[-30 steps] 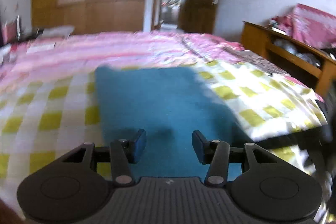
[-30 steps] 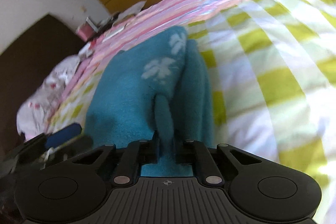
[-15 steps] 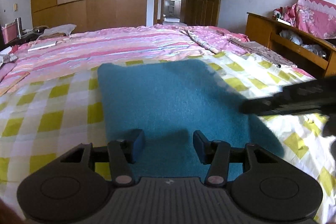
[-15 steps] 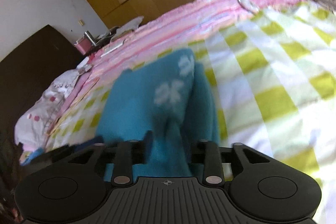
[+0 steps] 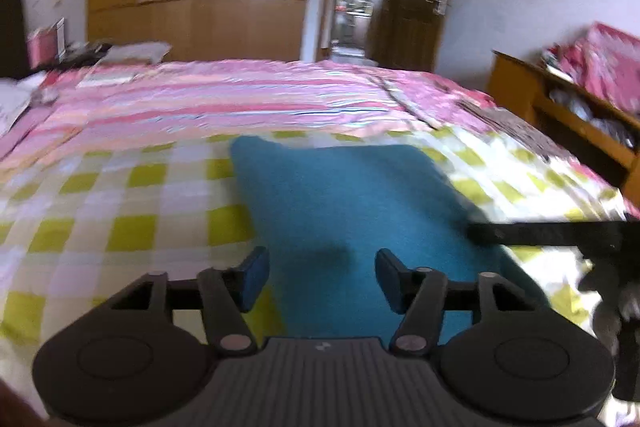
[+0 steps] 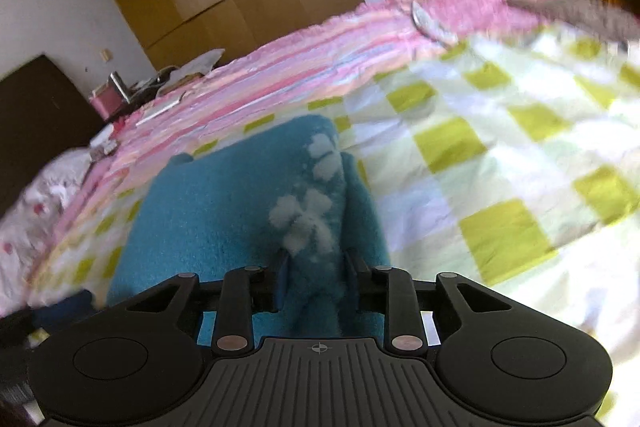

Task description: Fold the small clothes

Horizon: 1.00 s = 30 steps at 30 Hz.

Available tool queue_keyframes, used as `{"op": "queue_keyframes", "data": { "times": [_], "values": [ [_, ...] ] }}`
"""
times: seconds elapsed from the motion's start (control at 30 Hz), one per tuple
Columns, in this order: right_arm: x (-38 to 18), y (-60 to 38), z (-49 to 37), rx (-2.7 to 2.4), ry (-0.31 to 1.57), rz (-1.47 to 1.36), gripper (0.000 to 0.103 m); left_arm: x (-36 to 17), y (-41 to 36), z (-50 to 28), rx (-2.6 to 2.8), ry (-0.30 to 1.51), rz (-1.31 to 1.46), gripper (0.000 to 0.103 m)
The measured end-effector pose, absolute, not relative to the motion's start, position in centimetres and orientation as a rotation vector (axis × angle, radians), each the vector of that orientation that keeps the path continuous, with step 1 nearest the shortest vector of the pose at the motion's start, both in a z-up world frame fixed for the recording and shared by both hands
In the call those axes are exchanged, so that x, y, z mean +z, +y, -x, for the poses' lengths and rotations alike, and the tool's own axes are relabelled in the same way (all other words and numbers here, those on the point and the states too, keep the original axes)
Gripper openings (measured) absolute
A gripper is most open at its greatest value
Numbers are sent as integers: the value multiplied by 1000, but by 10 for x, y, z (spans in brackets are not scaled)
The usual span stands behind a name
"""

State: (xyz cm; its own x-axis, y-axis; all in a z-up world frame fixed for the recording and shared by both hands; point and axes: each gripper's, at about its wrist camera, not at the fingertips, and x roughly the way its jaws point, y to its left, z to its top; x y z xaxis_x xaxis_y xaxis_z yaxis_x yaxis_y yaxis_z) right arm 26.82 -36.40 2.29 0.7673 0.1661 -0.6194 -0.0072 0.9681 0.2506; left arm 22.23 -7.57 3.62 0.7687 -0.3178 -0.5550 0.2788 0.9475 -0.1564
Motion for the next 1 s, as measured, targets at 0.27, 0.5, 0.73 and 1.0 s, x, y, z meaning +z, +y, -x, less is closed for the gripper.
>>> {"op": "queue_keyframes", "data": {
  "times": [0.27, 0.5, 0.73, 1.0],
  "values": [
    [25, -354, -266, 60, 690, -154, 66, 11, -72, -242, -386, 718, 131, 72],
    [6, -376, -287, 118, 748, -305, 72, -4, -84, -258, -424, 734, 168, 90],
    [-20, -392, -289, 185, 782, -601, 72, -6, -74, -253, -454, 747, 197, 87],
    [-10, -360, -245, 271, 844, -536, 66, 2, -48, -208, -452, 768, 139, 84]
  ]
}}
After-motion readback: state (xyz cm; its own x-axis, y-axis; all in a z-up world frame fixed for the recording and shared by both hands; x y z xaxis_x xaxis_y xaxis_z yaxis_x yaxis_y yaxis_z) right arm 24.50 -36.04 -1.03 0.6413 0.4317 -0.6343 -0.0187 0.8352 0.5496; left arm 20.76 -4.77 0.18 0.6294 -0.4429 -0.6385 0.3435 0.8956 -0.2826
